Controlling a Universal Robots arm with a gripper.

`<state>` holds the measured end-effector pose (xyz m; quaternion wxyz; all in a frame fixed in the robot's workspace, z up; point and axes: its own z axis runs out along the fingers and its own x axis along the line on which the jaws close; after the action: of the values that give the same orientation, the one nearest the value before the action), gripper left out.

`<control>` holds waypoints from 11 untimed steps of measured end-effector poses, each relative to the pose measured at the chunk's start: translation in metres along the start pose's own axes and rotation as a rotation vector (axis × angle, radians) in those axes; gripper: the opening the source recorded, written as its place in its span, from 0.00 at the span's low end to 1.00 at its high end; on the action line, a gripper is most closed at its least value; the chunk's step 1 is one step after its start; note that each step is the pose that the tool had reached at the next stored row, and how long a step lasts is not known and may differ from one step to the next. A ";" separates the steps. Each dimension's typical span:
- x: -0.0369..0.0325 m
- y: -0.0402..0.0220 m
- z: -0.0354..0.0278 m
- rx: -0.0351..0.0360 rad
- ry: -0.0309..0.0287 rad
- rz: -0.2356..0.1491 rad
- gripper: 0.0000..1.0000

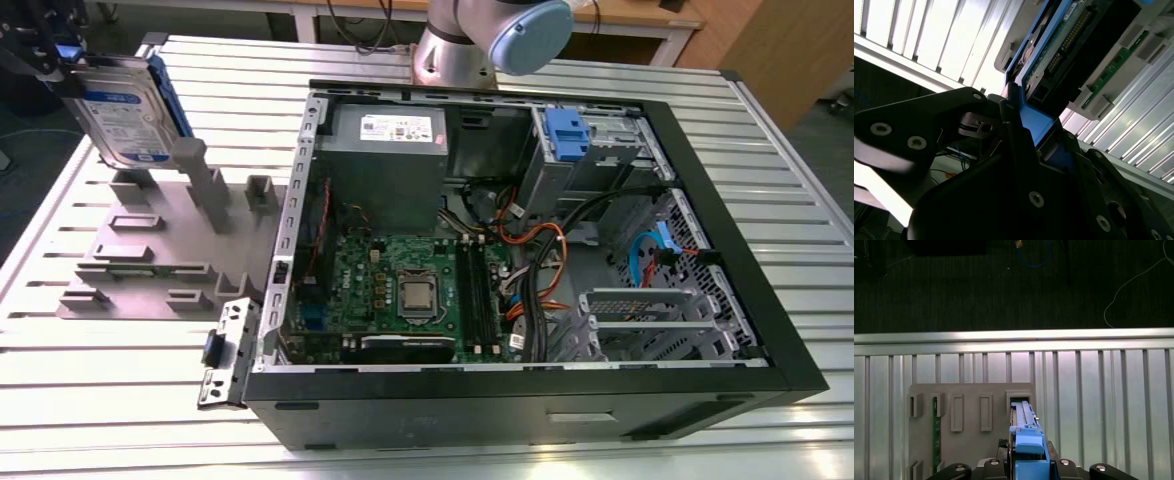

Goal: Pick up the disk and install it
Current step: 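Pick up the disk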

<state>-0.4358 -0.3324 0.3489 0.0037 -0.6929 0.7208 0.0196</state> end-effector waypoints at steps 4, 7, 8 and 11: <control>0.0000 0.0000 -0.0009 0.0000 0.0000 0.000 0.37; 0.0000 0.0000 -0.0016 0.0000 0.0000 0.000 0.37; 0.0000 0.0000 -0.0018 0.0001 0.0000 0.000 0.37; -0.0001 0.0001 -0.0025 0.0000 0.0000 0.000 0.37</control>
<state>-0.4358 -0.3324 0.3514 0.0037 -0.6929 0.7208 0.0196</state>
